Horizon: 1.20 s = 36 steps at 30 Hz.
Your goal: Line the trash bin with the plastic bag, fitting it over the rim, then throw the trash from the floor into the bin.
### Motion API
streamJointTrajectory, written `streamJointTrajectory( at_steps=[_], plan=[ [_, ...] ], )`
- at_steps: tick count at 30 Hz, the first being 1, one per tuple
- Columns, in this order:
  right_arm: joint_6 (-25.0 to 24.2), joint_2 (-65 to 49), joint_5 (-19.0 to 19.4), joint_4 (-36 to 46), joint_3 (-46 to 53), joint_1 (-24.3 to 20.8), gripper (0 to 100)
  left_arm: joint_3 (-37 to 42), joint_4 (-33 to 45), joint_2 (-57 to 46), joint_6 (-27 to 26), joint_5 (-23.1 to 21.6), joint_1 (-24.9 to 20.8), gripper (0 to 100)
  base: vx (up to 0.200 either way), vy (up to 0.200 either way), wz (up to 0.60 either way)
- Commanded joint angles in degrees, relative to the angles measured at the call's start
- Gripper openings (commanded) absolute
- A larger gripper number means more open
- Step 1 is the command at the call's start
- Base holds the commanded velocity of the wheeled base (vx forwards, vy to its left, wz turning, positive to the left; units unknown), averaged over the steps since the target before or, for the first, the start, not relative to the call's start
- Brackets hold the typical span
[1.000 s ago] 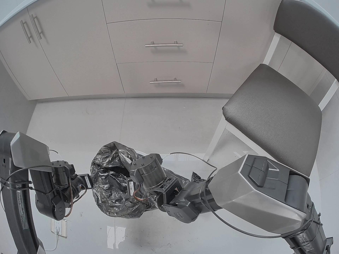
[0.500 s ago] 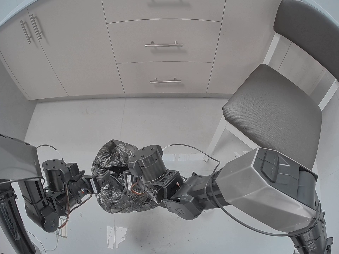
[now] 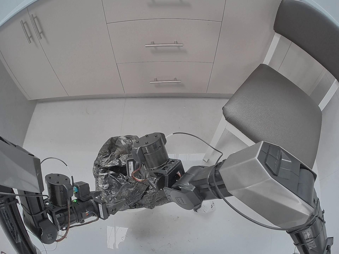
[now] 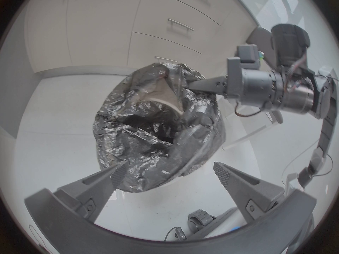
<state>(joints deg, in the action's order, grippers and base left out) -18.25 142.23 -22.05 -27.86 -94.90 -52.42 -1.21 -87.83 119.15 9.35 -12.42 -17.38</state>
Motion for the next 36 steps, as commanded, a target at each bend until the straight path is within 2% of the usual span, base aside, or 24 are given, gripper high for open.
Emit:
streamJointTrajectory(
  at_steps=[1, 9, 17, 25, 29, 36],
  plan=[
    [0.0, 0.2, 0.0, 0.0, -0.4, -0.3, 0, 1.2, 0.0, 0.6, -0.7, -0.7, -2.1, 100, 0.000, 0.000, 0.00],
    [0.0, -0.3, 0.0, -0.1, -0.4, -1.0, 0, -0.1, -0.1, 0.9, -0.8, -0.7, -4.9, 100, 0.000, 0.000, 0.00],
    [0.0, -0.7, 0.0, -0.3, -0.4, -2.0, 0, -6.2, -0.1, 1.5, -4.8, -0.4, -7.8, 100, 0.000, 0.000, 0.00],
    [0.1, -1.1, -0.1, -0.4, -0.7, -2.1, 0, -10.7, -0.1, 5.6, -4.8, -0.1, -7.7, 100, 0.000, 0.000, 0.00],
    [0.1, -1.2, -0.1, -0.4, -0.7, -2.1, 0, -11.6, -0.1, 7.1, -4.7, 2.5, -7.8, 100, 0.000, 0.000, 0.00],
    [0.1, -1.5, -0.1, -0.7, -0.6, -2.2, 0, -13.1, -0.1, 8.6, -4.4, 2.9, -7.6, 100, 0.000, 0.000, 0.00]
  ],
)
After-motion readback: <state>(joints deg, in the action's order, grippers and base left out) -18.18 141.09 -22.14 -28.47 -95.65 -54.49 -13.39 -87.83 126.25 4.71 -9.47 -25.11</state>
